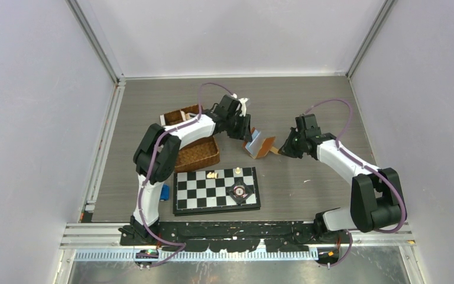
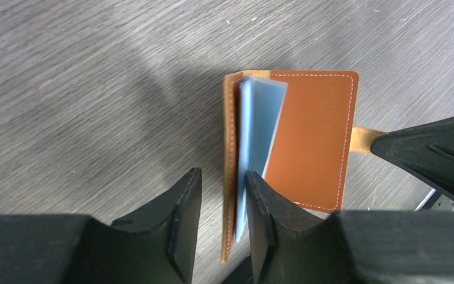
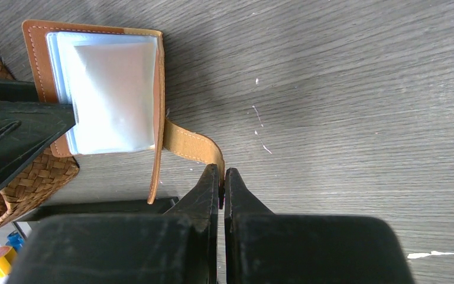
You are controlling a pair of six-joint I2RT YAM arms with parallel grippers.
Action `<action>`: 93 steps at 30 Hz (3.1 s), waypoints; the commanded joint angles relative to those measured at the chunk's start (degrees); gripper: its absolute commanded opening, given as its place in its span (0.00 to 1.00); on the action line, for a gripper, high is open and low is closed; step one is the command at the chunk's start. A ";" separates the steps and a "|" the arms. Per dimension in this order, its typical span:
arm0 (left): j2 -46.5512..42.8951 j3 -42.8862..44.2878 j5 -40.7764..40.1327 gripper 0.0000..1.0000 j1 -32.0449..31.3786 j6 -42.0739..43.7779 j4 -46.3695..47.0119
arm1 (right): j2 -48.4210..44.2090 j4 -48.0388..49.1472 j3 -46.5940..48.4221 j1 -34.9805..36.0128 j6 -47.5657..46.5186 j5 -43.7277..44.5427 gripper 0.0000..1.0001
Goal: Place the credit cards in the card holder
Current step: Open the card holder at the center of the board.
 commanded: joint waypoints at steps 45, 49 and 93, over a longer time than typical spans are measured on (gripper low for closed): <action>-12.21 -10.61 17.67 0.00 -0.07 -12.85 19.39 | 18.27 5.52 1.24 -0.36 -1.36 5.52 0.00; -12.52 -10.71 18.45 0.00 -0.06 -13.19 19.91 | 19.50 6.05 1.46 -0.40 -1.31 4.78 0.01; -8.63 -5.84 -3.96 0.00 -2.14 -7.20 -1.26 | -1.28 2.02 1.20 0.69 -0.23 -2.53 0.52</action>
